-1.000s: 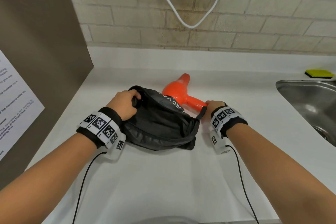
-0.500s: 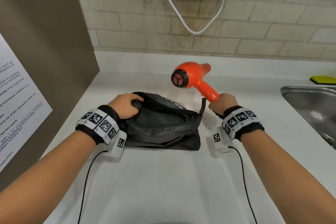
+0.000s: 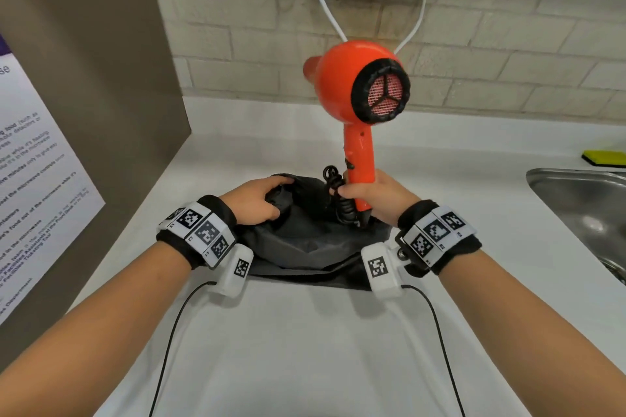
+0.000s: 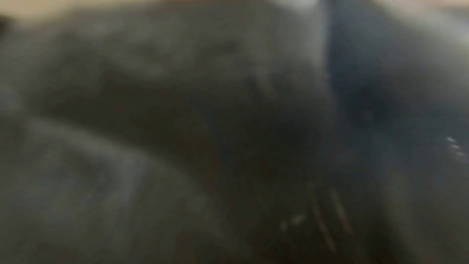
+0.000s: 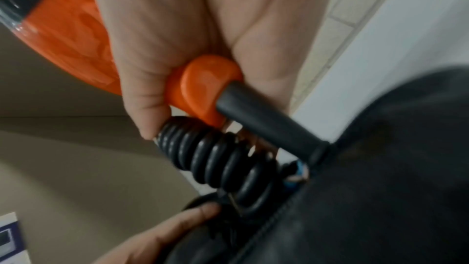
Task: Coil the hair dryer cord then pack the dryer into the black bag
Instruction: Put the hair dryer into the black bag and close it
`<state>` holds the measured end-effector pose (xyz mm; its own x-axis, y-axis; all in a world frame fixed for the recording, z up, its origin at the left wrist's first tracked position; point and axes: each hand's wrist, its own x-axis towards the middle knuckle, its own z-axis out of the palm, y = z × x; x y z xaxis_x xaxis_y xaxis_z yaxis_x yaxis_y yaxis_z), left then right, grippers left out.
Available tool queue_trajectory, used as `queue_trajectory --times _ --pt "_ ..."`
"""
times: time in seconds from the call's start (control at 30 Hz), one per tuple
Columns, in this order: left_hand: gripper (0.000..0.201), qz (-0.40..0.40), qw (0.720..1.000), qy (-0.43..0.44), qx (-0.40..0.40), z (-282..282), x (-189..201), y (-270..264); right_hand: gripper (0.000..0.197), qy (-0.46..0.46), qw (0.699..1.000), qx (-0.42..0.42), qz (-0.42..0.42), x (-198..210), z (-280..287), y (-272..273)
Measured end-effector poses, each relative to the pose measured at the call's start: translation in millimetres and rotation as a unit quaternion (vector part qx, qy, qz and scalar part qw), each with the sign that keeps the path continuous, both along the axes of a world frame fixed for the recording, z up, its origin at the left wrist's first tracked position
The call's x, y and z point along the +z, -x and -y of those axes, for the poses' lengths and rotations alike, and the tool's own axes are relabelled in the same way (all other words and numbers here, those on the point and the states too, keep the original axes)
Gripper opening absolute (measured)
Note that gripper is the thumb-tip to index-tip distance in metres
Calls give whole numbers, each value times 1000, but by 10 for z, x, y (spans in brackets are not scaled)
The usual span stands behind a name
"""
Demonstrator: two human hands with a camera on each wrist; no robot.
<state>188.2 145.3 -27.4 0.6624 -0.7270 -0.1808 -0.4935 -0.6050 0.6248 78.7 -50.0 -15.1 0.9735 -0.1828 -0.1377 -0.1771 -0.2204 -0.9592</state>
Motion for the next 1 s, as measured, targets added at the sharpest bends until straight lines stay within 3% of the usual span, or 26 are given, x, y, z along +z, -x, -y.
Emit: queue_trajectory --times 0.17,0.27,0.5,0.67,0.77,0.83,0.87,0.93,1.0 --pt "69 -19 998 50 -14 -17 37 18 12 -30 998 34 -54 -147 40 7" --pt "69 -31 997 74 -7 -29 50 -7 28 7 997 35 -73 -208 53 12" --pt "50 -5 972 208 112 -45 79 -168 18 91 981 88 -149 -254 66 78" --pt "24 41 966 204 154 -21 20 -200 19 84 976 96 -176 -311 87 62" --pt "27 40 964 161 209 -17 0 -223 24 61 976 99 -181 -355 129 55" --pt "28 -49 964 134 224 -19 -22 -247 26 37 976 112 -184 -380 157 55" --pt "26 -135 948 162 238 -20 -18 -237 27 27 974 128 -187 -384 164 60" --pt "30 -279 885 256 271 -34 -7 -227 28 11 968 160 -194 -359 146 80" --pt "46 -322 856 297 274 -68 -7 -278 28 3 964 177 -197 -364 141 90"
